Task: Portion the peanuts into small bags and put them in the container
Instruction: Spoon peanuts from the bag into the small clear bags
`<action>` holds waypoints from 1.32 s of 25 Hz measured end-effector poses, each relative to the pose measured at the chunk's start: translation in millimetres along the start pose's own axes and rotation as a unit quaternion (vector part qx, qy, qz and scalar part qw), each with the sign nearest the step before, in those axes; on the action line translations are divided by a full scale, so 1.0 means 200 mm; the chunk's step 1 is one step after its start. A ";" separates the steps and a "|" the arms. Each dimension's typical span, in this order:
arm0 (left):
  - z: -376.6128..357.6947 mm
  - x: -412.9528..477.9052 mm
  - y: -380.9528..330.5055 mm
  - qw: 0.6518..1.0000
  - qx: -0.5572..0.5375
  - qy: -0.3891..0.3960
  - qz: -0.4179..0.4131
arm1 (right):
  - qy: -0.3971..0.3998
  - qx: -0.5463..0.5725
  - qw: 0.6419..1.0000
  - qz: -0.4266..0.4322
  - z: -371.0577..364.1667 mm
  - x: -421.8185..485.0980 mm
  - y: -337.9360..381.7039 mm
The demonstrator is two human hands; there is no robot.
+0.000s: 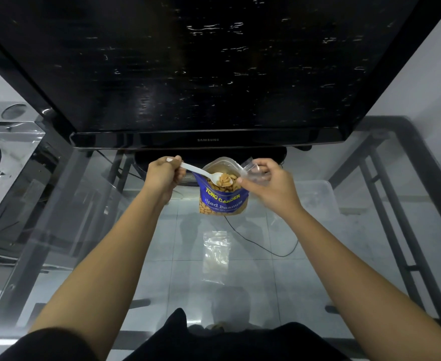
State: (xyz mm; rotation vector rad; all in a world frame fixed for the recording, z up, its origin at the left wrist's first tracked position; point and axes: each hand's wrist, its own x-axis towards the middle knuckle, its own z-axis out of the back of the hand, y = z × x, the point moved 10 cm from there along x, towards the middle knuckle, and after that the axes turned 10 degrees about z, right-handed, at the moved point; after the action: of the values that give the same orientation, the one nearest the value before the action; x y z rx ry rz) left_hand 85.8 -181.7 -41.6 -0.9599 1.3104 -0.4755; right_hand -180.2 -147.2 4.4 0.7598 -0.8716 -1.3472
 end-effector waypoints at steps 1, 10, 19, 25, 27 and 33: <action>0.02 0.00 -0.01 1.000 0.000 -0.010 -0.003 | 0.007 -0.055 0.998 0.030 0.00 0.01 0.03; -0.06 -0.24 -0.42 0.985 0.073 -0.016 -0.153 | 0.008 -0.101 0.993 0.063 -0.11 0.05 0.15; -0.29 -1.00 -0.75 0.741 0.325 -0.061 -0.584 | -0.089 0.091 0.989 0.069 -0.10 0.03 0.22; -0.07 -0.43 -0.52 0.934 0.160 -0.080 -0.310 | -0.123 0.089 0.986 0.063 0.00 0.01 0.17; -0.14 -0.28 -0.32 0.930 0.271 -0.067 -0.241 | -0.123 0.091 0.986 0.069 0.03 -0.01 0.15; -0.12 -0.32 -0.20 0.901 0.313 -0.154 -0.256 | -0.134 0.099 0.984 0.063 0.11 -0.09 0.09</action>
State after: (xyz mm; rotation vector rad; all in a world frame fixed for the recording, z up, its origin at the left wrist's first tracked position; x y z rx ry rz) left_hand 56.9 -161.4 30.3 -0.7743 0.5337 -1.0327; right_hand -190.6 -126.4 28.2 0.6708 -1.2617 -1.2800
